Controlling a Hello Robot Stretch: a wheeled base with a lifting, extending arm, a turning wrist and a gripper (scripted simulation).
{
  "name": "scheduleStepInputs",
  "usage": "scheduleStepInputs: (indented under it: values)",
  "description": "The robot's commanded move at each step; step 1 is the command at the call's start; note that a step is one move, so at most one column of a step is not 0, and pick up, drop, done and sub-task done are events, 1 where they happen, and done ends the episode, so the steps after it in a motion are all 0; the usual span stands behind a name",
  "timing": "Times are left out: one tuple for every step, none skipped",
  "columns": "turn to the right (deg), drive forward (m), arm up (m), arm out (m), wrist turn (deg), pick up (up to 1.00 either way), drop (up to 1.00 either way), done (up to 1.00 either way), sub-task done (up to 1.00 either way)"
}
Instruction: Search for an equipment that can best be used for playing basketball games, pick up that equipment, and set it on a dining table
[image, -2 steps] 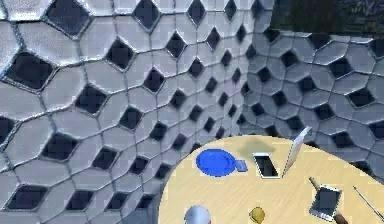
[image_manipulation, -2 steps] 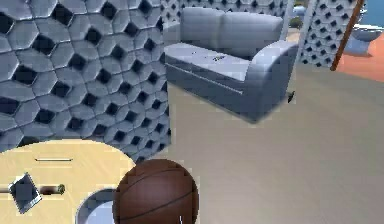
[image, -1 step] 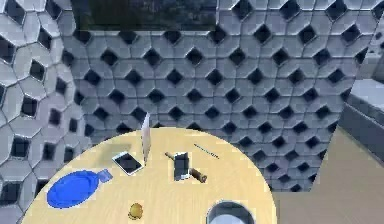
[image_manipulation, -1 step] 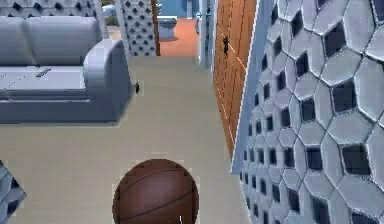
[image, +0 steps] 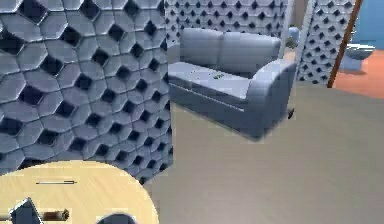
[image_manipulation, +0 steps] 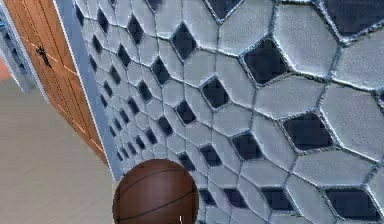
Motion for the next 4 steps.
scheduleStepInputs:
  values:
    - [30.0, 0.0, 0.0, 0.0, 0.0, 0.0, 0.0, 0.0, 0.0]
    - [-45.0, 0.0, 0.0, 0.0, 0.0, 0.0, 0.0, 0.0, 0.0]
    - [-45.0, 0.0, 0.0, 0.0, 0.0, 0.0, 0.0, 0.0, 0.0]
    - [-45.0, 0.0, 0.0, 0.0, 0.0, 0.0, 0.0, 0.0, 0.0]
